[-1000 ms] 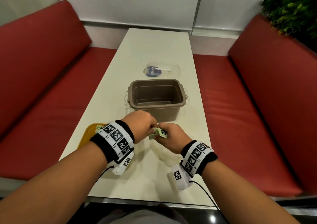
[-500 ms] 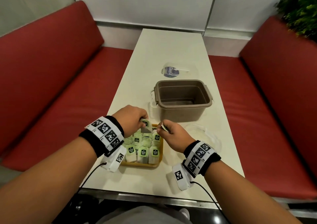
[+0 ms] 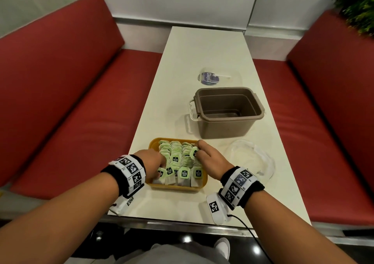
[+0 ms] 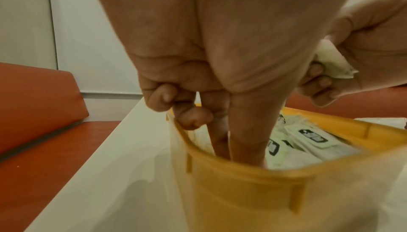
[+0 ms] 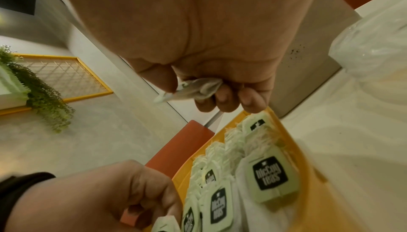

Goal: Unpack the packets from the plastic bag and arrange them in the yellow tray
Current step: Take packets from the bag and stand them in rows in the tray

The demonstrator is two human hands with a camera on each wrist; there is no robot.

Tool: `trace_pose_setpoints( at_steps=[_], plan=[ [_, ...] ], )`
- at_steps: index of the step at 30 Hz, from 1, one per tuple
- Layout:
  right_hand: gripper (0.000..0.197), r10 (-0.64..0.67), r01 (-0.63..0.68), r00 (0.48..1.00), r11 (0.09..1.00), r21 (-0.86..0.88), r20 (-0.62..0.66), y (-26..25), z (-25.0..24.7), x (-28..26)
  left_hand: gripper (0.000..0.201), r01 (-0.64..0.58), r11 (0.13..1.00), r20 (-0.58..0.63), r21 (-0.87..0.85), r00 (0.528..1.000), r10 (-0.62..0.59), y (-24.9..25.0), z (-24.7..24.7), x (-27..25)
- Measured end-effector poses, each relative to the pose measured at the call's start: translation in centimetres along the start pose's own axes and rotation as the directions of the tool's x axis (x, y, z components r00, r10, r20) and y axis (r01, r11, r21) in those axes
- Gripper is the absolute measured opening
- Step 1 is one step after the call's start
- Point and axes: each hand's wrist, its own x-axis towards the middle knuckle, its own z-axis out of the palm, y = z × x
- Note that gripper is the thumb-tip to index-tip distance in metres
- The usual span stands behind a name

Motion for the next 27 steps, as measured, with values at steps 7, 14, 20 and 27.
trace_pose_setpoints(
  at_steps=[7, 14, 20, 27],
  plan=[
    [0.008, 0.005, -0.011, 0.998, 0.994, -0.104, -0.057, 0.9, 0.6, 0.0, 0.038, 0.013, 1.000, -0.100, 0.013, 0.995, -0.011, -0.1, 0.6, 0.2],
    [0.012, -0.081, 0.068, 0.993, 0.987, -0.149, -0.082, 1.0, 1.0, 0.0, 0.044, -0.141, 0.976, -0.308, -0.165, 0.948, 0.084, 0.3, -1.1, 0.3],
    [0.022, -0.108, 0.093, 0.991, 0.982, -0.166, -0.083, 0.6, 1.4, 0.3, 0.025, -0.270, 0.951, -0.451, -0.149, 0.875, 0.177, 2.2, -2.5, -0.3],
    [0.010, -0.149, 0.128, 0.986, 0.964, -0.231, -0.074, -0.1, 1.7, 0.1, 0.014, -0.313, 0.933, -0.512, -0.179, 0.839, 0.183, 2.5, -3.2, -0.9]
  ],
)
